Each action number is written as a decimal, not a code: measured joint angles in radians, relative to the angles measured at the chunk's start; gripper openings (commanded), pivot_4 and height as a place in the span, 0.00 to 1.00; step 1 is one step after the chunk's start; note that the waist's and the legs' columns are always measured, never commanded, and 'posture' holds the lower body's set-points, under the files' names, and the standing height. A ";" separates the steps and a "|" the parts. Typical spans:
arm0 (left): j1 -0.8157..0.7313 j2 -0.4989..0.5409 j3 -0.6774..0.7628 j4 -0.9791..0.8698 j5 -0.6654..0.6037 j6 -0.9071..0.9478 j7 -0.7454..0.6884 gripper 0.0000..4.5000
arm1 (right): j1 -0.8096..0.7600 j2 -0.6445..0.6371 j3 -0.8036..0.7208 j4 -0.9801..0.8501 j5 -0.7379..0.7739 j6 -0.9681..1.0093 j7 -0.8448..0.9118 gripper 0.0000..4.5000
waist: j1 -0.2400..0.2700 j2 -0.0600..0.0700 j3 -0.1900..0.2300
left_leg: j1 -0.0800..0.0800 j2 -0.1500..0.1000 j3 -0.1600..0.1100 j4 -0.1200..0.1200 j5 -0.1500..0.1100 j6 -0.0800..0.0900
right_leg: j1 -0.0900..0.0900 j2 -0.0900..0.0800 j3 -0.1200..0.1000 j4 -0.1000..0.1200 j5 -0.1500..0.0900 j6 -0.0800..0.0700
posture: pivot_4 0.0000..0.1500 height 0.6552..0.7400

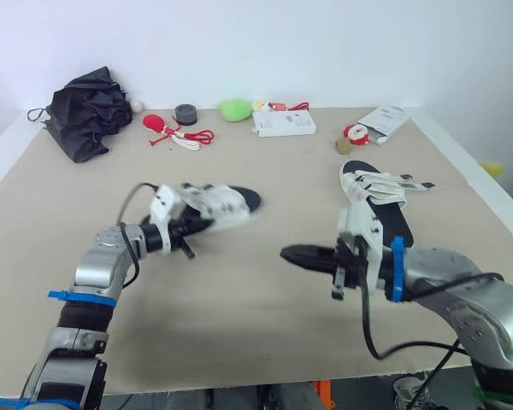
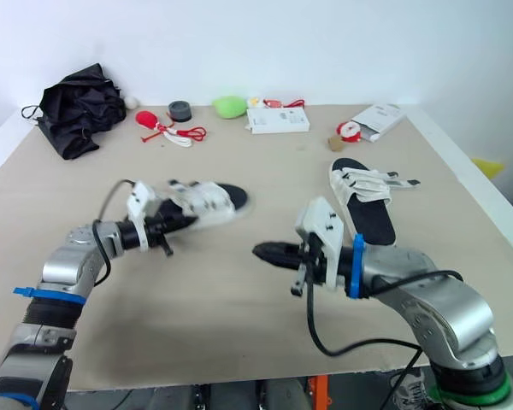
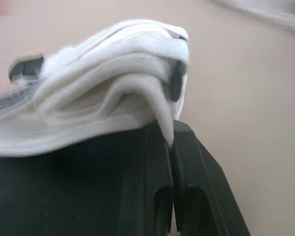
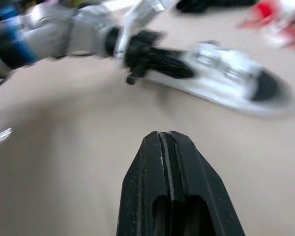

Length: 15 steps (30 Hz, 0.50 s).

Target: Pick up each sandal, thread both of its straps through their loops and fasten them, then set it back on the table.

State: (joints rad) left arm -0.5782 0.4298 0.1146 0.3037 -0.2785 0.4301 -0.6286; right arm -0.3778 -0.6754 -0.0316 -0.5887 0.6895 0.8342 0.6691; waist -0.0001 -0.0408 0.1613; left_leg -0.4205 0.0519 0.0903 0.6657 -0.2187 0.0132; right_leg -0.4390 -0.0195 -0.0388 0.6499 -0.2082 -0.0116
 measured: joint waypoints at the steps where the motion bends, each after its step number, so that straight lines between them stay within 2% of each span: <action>1: -0.014 -0.007 0.042 0.022 0.007 0.013 0.084 0.01 | -0.028 0.012 0.006 0.016 -0.019 -0.009 -0.018 0.00 | 0.000 0.000 0.000 | 0.000 0.000 0.000 0.000 0.000 0.000 | 0.000 0.001 0.000 0.000 0.000 0.000 | 1.00 1.00; 4: -0.028 -0.017 0.101 0.063 0.030 0.014 0.233 0.01 | -0.073 0.048 0.028 0.040 -0.059 -0.033 -0.053 0.00 | 0.003 0.000 0.000 | -0.001 0.000 0.000 -0.002 0.000 -0.001 | -0.001 0.000 0.001 0.000 -0.001 -0.002 | 1.00 1.00; 9: -0.058 -0.031 0.131 0.101 0.041 0.011 0.360 0.01 | -0.100 0.071 0.036 0.047 -0.083 -0.053 -0.066 0.00 | 0.007 0.000 0.000 | -0.002 -0.005 0.002 -0.002 -0.001 -0.001 | -0.001 -0.005 0.002 0.000 -0.001 -0.002 | 1.00 1.00; 12: -0.061 -0.036 0.145 0.115 0.038 0.005 0.399 0.19 | -0.086 0.070 0.043 0.047 -0.089 -0.061 -0.055 0.00 | 0.007 0.000 0.000 | -0.002 -0.005 0.003 -0.001 -0.001 -0.001 | -0.001 -0.006 0.002 0.000 0.000 -0.001 | 1.00 1.00; 15: -0.062 -0.054 0.164 0.117 0.026 0.003 0.415 0.50 | -0.059 0.062 0.063 0.047 -0.094 -0.063 -0.035 0.00 | 0.007 0.000 0.000 | -0.002 -0.005 0.003 -0.001 0.000 -0.001 | -0.001 -0.006 0.002 0.000 0.001 0.000 | 1.00 1.00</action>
State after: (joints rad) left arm -0.6397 0.3756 0.2788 0.4203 -0.2524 0.4335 -0.2132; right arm -0.4370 -0.6132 0.0313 -0.5420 0.5956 0.7714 0.6342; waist 0.0069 -0.0412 0.1610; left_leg -0.4223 0.0468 0.0928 0.6649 -0.2191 0.0125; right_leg -0.4397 -0.0257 -0.0370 0.6496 -0.2075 -0.0120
